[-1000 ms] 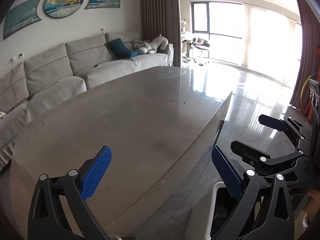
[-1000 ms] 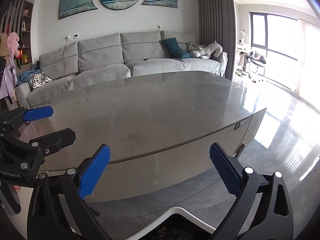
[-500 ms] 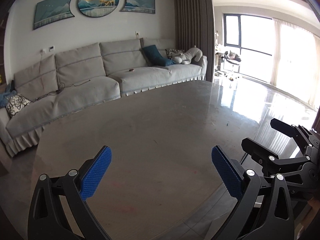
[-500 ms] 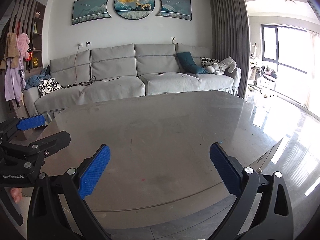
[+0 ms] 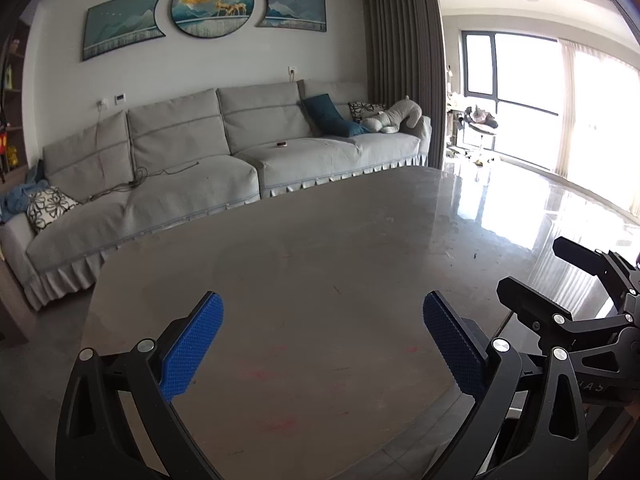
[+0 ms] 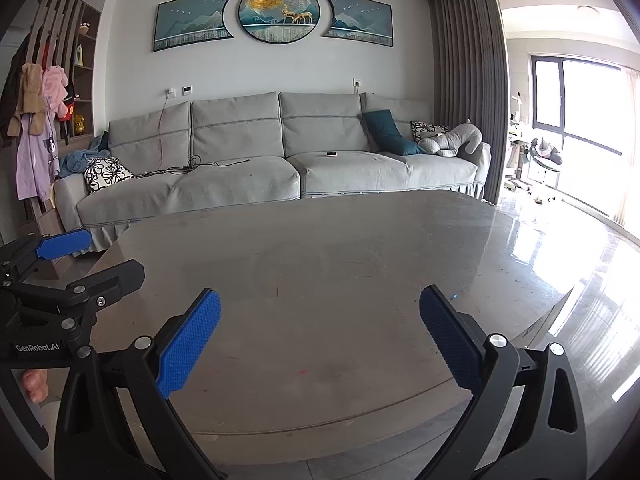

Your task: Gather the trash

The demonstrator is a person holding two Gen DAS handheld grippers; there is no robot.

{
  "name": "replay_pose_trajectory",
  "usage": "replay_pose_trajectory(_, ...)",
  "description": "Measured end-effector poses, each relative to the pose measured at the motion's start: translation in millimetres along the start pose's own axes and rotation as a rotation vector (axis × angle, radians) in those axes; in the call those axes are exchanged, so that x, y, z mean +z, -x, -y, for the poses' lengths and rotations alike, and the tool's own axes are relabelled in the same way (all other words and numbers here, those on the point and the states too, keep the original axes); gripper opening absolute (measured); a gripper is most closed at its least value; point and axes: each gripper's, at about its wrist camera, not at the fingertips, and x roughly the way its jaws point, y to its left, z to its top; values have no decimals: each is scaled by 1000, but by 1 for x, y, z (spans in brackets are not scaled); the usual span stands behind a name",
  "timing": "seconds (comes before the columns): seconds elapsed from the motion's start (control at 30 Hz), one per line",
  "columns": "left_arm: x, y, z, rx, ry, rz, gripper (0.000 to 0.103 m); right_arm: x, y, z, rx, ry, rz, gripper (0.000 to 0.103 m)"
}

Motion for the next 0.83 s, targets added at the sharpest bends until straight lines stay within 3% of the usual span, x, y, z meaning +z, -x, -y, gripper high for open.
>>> replay_pose_trajectory(0.83, 1, 8, -1, 20, -15, 34, 98, 0, 9, -5, 2, 6, 18, 99)
